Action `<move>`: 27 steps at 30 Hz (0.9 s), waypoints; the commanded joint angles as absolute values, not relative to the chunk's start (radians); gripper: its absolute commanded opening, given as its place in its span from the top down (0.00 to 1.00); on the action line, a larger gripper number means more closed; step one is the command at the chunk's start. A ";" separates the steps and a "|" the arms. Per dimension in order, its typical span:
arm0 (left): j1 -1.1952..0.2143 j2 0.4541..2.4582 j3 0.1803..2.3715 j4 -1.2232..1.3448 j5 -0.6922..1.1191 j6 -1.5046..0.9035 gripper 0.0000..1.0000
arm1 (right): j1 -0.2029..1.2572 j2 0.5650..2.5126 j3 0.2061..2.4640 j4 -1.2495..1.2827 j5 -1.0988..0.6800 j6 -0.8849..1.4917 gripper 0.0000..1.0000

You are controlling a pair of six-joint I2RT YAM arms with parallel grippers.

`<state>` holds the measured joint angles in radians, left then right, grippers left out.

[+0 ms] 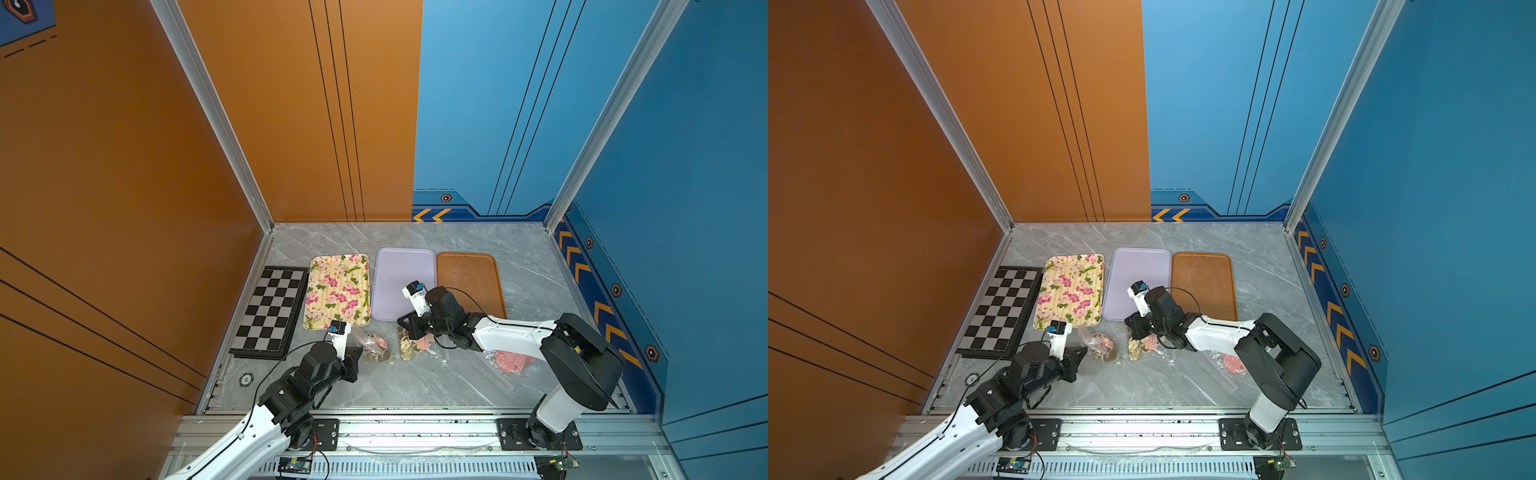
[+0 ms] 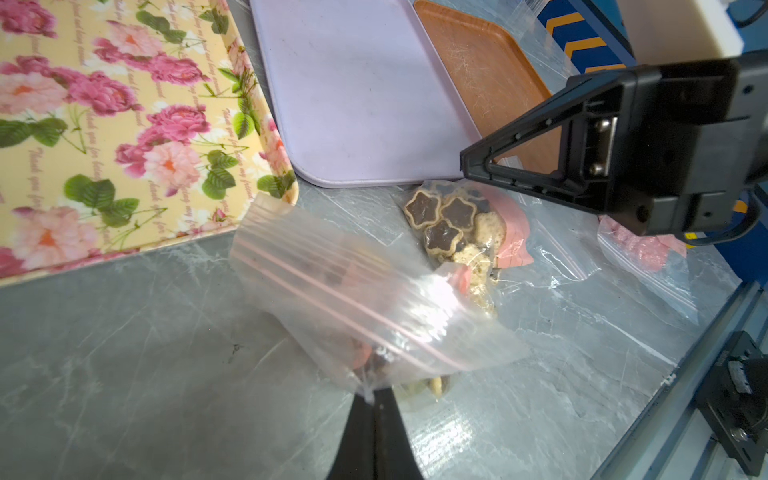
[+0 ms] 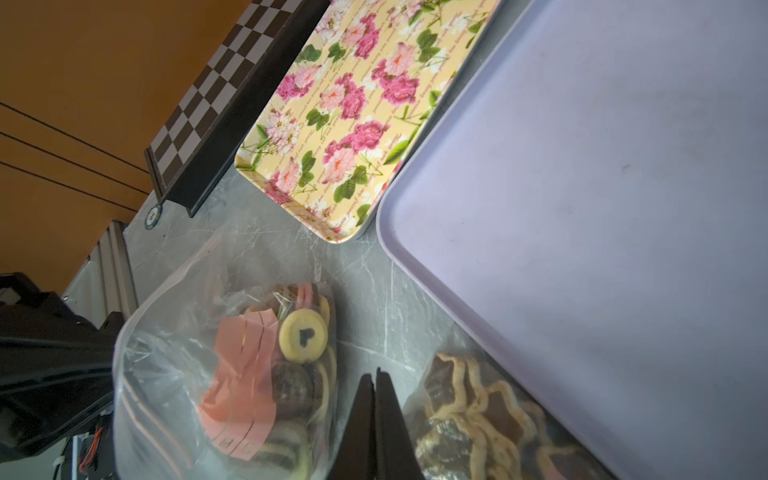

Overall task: Pour cookies out of the ziploc bag
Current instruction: Open the ziploc bag at the center of the board.

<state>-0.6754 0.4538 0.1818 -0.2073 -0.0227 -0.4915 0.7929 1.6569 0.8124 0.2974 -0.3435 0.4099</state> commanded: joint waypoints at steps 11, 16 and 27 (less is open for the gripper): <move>-0.680 0.462 0.198 -0.197 -0.005 -0.486 1.00 | 0.887 1.702 0.856 0.375 -0.513 0.344 0.52; -0.680 0.465 0.197 -0.167 0.000 -0.484 1.00 | 0.906 1.718 0.874 0.350 -0.514 0.321 0.49; -0.679 0.508 0.202 -0.127 0.009 -0.472 1.00 | 0.939 1.745 0.910 0.311 -0.542 0.281 0.47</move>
<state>-0.6754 0.5018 0.1818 -0.1562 -0.0093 -0.4904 0.9321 1.7306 0.8837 0.3481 -0.5205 0.3099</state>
